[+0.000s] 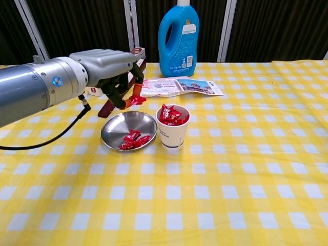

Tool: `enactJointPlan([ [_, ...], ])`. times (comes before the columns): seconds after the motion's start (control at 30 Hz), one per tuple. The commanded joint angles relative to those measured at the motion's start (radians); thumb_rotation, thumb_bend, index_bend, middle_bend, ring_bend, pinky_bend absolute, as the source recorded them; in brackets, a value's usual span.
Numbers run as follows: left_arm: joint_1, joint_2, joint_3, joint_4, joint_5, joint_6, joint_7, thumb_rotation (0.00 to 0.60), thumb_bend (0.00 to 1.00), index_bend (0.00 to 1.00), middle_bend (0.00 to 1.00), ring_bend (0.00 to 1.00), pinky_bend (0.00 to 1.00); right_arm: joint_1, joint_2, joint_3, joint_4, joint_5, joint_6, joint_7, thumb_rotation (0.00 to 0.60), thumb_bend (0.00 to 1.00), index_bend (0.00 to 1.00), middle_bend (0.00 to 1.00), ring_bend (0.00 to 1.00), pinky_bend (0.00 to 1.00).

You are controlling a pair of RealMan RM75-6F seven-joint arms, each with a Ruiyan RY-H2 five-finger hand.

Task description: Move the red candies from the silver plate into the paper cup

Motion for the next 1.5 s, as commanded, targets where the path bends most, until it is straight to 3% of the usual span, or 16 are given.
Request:
enactJointPlan([
  [0.03, -0.027, -0.027, -0.016, 0.010, 0.009, -0.005, 0.019, 0.600, 0.44, 0.54, 0.91, 0.96, 1.00, 0.000, 0.000, 0.001, 0.000, 0.001, 0.001, 0.001, 0.600, 0.36, 0.00, 0.00, 0.00, 0.00],
  [0.27, -0.116, -0.137, -0.061, 0.084, -0.035, -0.033, 0.086, 0.600, 0.44, 0.52, 0.90, 0.96, 1.00, 0.000, 0.003, 0.002, -0.001, 0.003, -0.001, 0.011, 0.600, 0.36, 0.00, 0.00, 0.00, 0.00],
  [0.5, -0.149, -0.175, -0.062, 0.113, -0.094, -0.029, 0.142, 0.600, 0.41, 0.51, 0.89, 0.95, 1.00, 0.002, 0.006, 0.003, -0.002, 0.004, -0.003, 0.018, 0.600, 0.36, 0.00, 0.00, 0.00, 0.00],
  [0.8, -0.139, -0.135, -0.068, 0.069, -0.100, 0.012, 0.141, 0.600, 0.33, 0.42, 0.87, 0.94, 1.00, 0.002, 0.005, 0.003, -0.001, 0.006, -0.004, 0.013, 0.600, 0.36, 0.00, 0.00, 0.00, 0.00],
  [1.0, -0.055, -0.051, -0.061, -0.039, 0.002, 0.113, 0.042, 0.600, 0.30, 0.34, 0.81, 0.90, 1.00, 0.000, 0.003, 0.005, 0.004, 0.007, 0.001, 0.012, 0.600, 0.36, 0.00, 0.00, 0.00, 0.00],
  [1.07, -0.005, -0.010, -0.041, -0.090, 0.060, 0.173, 0.003, 0.600, 0.29, 0.32, 0.73, 0.82, 0.95, 0.000, 0.002, 0.005, 0.007, 0.007, 0.000, 0.009, 0.600, 0.36, 0.00, 0.00, 0.00, 0.00],
  [1.27, 0.116, 0.091, 0.044, -0.194, 0.199, 0.298, -0.063, 0.600, 0.24, 0.24, 0.37, 0.47, 0.58, 0.001, -0.001, 0.004, 0.013, 0.005, -0.002, -0.006, 0.600, 0.36, 0.00, 0.00, 0.00, 0.00],
  [1.37, 0.199, 0.159, 0.122, -0.249, 0.296, 0.371, -0.104, 0.600, 0.23, 0.17, 0.22, 0.27, 0.38, 0.003, -0.004, 0.002, 0.019, 0.003, -0.005, -0.020, 0.600, 0.36, 0.00, 0.00, 0.00, 0.00],
  [1.5, 0.337, 0.253, 0.271, -0.271, 0.455, 0.480, -0.178, 0.600, 0.18, 0.06, 0.04, 0.07, 0.13, 0.005, -0.006, -0.003, 0.027, -0.002, -0.011, -0.052, 0.600, 0.36, 0.00, 0.00, 0.00, 0.00],
])
